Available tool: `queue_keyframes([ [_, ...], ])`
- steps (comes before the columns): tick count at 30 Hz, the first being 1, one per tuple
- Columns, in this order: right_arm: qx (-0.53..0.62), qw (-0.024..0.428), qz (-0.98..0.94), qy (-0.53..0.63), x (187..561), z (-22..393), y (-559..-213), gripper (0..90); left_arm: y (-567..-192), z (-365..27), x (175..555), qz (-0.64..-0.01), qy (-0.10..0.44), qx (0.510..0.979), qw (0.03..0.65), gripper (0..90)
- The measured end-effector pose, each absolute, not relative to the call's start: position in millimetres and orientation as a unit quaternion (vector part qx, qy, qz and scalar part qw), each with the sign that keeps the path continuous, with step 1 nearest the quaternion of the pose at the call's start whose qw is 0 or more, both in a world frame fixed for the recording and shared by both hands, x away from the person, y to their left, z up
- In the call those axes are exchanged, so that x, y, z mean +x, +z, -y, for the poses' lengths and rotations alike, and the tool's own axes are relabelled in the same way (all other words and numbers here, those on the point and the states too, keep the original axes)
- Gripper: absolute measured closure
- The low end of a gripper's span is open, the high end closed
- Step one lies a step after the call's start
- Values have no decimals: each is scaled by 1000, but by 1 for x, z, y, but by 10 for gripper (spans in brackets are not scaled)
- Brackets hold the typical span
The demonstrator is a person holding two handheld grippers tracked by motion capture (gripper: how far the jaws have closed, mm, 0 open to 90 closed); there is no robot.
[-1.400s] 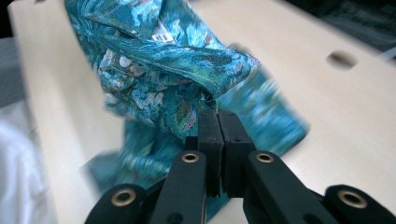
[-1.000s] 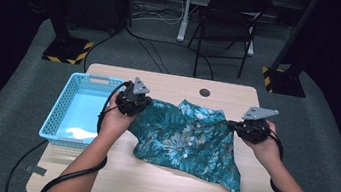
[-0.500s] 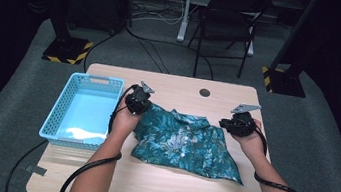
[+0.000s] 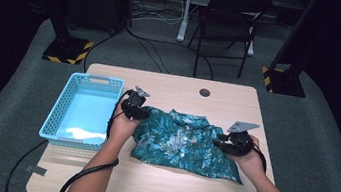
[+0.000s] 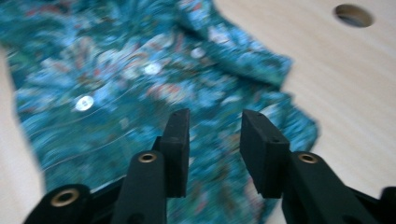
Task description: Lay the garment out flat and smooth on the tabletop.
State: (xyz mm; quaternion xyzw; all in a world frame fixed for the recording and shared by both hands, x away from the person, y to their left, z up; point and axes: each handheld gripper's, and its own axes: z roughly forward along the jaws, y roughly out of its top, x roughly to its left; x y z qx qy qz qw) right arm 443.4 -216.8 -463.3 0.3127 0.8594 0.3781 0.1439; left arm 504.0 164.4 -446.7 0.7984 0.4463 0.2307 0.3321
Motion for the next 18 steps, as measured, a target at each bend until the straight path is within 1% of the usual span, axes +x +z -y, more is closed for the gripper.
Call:
queue_keyframes([
  [3,314,130,-862,375,425,219,-472,576,-438,-167,487,-436,222,795,359,446],
  [4,316,125,-862,375,422,220,-474,572,-438,-167,487,-436,222,795,359,441],
  [5,317,122,-863,375,419,221,-476,566,-436,-167,477,-428,221,794,370,441],
  [9,323,107,-863,372,413,220,-485,548,-439,-167,458,-418,201,797,386,430],
  [13,309,90,-870,372,406,211,-491,540,-451,-163,441,-408,183,807,385,431],
  [18,284,78,-884,363,398,195,-495,529,-472,-163,427,-401,166,824,363,431],
])
